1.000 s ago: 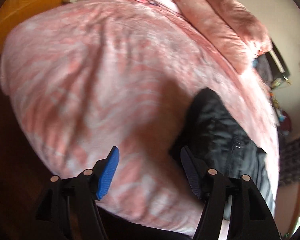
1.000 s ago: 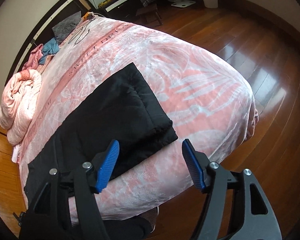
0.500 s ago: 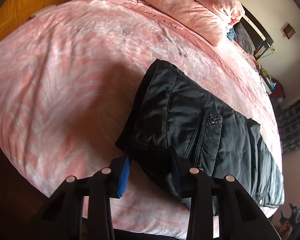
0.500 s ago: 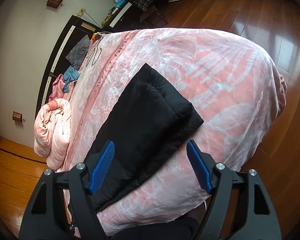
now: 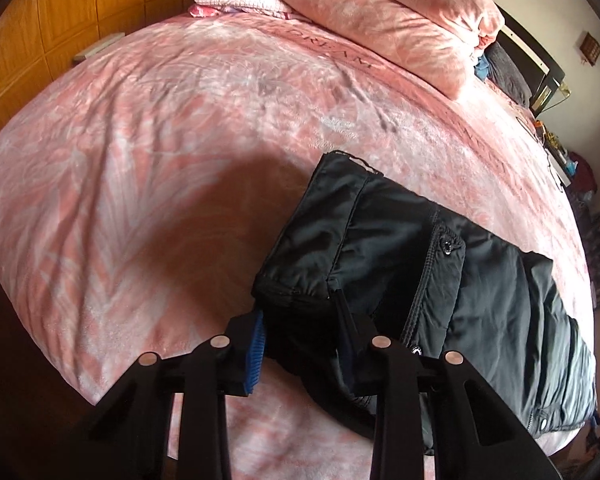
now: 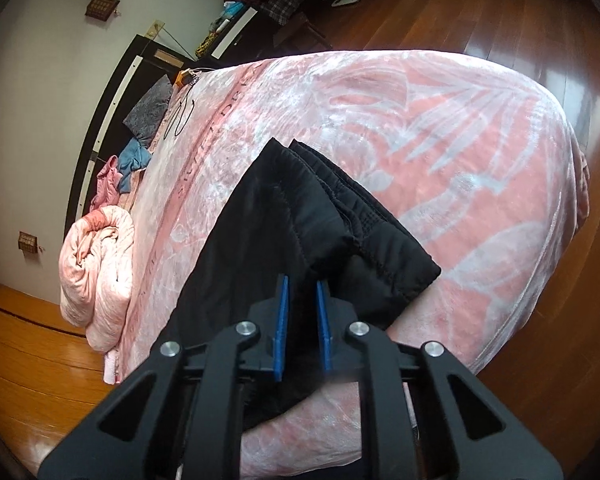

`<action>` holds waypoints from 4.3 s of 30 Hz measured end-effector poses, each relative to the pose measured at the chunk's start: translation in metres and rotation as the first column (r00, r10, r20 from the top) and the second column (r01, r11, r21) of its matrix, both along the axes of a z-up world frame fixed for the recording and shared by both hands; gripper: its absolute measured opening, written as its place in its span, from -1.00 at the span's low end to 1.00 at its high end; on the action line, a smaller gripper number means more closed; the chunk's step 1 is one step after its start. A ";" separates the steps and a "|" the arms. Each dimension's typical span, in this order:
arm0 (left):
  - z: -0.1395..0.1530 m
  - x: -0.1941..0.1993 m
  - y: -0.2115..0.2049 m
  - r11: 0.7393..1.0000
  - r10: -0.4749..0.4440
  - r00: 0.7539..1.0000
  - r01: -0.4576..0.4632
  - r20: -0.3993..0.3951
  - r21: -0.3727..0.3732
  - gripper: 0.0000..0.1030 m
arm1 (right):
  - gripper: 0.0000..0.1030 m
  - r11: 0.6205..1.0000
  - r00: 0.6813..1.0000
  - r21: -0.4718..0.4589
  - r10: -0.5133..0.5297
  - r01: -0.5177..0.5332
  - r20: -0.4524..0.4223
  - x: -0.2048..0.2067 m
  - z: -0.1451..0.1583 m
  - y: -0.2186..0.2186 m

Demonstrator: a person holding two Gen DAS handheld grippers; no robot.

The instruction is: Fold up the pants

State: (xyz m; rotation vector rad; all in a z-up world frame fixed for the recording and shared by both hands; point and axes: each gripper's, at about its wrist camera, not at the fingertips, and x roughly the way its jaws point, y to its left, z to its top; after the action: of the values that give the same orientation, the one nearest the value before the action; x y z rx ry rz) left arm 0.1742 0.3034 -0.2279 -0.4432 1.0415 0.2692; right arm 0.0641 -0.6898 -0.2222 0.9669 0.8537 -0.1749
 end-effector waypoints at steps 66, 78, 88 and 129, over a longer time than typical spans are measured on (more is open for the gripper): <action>-0.028 -0.028 -0.035 0.990 0.085 0.995 -0.091 0.057 0.105 0.83 | 0.26 0.954 0.961 0.294 -0.138 0.063 0.241 -0.033 -0.071 -0.023; -0.041 -0.026 -0.035 0.989 0.130 0.991 -0.130 0.013 0.066 0.94 | -0.26 0.971 0.955 0.232 -0.113 0.049 0.273 -0.003 -0.066 -0.014; -0.042 -0.025 -0.038 0.991 0.115 0.993 -0.115 0.003 0.074 0.94 | -0.67 0.994 0.966 0.090 -0.080 0.060 0.244 0.007 -0.030 0.002; -0.042 -0.032 -0.035 0.995 0.088 0.996 -0.089 0.016 0.044 0.94 | -0.71 0.898 0.938 -0.436 0.197 -0.057 0.285 0.018 0.150 0.144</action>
State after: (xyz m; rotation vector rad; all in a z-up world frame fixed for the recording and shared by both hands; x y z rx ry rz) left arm 0.1419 0.2681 -0.2696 -0.4505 1.0019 0.3673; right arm 0.0821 -0.5460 -0.0720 0.5068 0.5406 -0.0777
